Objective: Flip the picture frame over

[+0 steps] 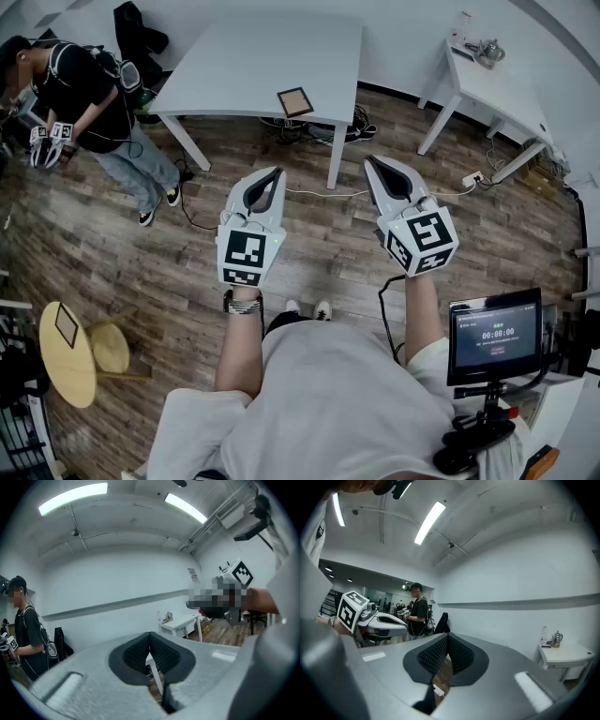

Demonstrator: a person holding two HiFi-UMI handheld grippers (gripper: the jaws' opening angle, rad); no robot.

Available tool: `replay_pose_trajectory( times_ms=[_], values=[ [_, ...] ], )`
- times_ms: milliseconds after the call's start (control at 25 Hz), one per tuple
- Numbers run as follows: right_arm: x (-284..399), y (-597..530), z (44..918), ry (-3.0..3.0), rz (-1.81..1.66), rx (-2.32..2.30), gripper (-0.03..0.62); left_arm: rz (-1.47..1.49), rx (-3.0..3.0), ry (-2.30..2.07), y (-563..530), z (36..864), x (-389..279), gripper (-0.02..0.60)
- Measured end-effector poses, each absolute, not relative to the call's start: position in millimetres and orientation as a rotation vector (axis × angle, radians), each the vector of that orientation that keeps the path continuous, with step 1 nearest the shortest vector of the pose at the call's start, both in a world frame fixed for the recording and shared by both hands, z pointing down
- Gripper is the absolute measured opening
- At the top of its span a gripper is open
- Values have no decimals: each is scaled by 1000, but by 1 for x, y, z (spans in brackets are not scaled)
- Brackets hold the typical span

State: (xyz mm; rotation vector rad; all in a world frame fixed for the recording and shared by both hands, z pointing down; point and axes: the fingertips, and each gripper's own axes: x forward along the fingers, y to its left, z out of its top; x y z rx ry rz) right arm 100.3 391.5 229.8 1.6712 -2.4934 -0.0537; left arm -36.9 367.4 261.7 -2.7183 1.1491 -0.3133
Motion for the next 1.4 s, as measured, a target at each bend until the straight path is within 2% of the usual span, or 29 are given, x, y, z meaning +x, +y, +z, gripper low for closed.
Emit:
replay_pose_trajectory(
  times_ms=[480,840,1080,1200,1400],
  values=[
    [95,388,230,-2510,-94,1649,2,-336,-2697,1185,368,263,-39,3],
    [104,292,264,-2471,-43,1576,3,-371,-2724,1231,281,293,-37,3],
    [100,277,270,-2460,-60,1534,5,-367,-2718,1261,265,295,-43,3],
    [97,243,281,-2482,-24,1487,45,-370,-2729,1262,231,303,-42,3],
    [100,186,308,-2423,-42,1419,66,-381,-2717,1259,178,311,-37,3]
  ],
)
